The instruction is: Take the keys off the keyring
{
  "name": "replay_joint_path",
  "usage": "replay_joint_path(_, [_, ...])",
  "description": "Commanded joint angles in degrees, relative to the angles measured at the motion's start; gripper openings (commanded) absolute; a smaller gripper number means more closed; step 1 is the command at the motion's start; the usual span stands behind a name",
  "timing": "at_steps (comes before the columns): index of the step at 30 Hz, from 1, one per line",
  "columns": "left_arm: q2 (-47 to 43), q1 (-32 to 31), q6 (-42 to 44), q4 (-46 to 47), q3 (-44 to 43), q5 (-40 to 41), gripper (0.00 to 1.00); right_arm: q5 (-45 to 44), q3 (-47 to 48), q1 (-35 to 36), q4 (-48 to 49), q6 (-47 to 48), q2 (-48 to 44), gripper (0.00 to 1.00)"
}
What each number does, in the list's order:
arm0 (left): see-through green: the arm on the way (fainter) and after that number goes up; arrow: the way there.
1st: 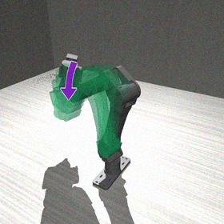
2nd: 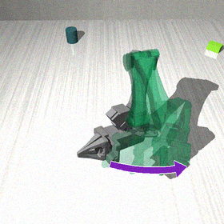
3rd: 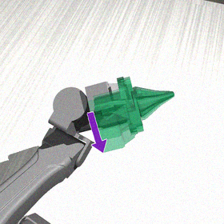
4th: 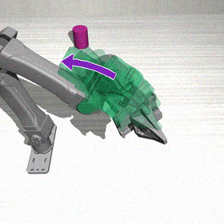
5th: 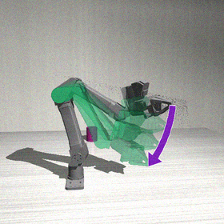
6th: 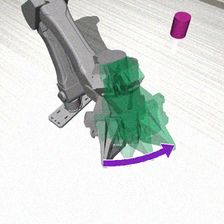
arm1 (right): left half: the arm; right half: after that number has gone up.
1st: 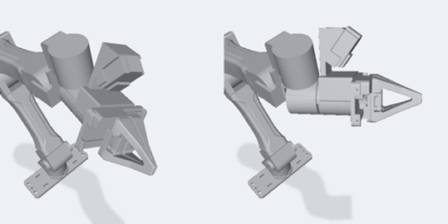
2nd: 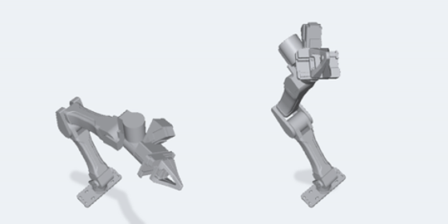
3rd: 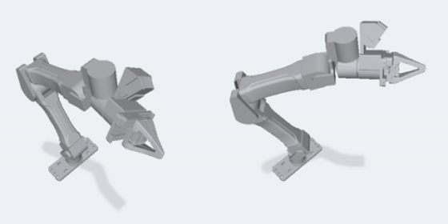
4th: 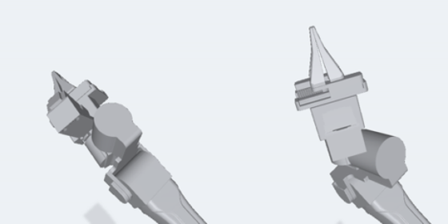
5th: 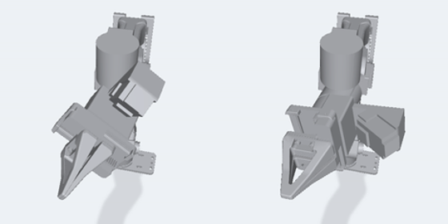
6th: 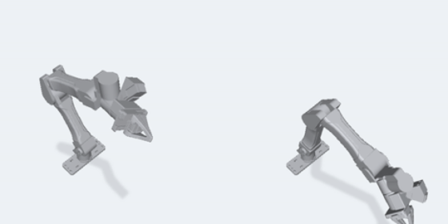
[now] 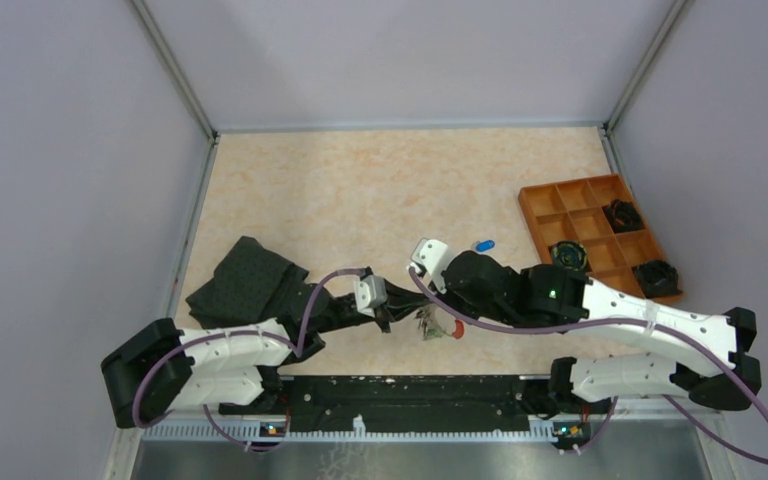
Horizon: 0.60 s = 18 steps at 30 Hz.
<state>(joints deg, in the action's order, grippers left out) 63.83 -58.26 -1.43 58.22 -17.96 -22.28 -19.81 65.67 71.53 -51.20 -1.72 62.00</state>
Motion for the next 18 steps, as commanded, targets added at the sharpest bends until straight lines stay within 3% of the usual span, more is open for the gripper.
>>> replay_joint_path(1, [-1.97,0.15,0.11,7.09,0.92,-0.66,0.00,-0.68,-1.10,0.20,0.84,0.05,-1.11,0.00])
replay_joint_path(18, [-3.68,0.16,-0.06,9.00,2.20,0.10,0.00,1.77,-2.64,0.19,2.18,-0.22,-0.44,0.00])
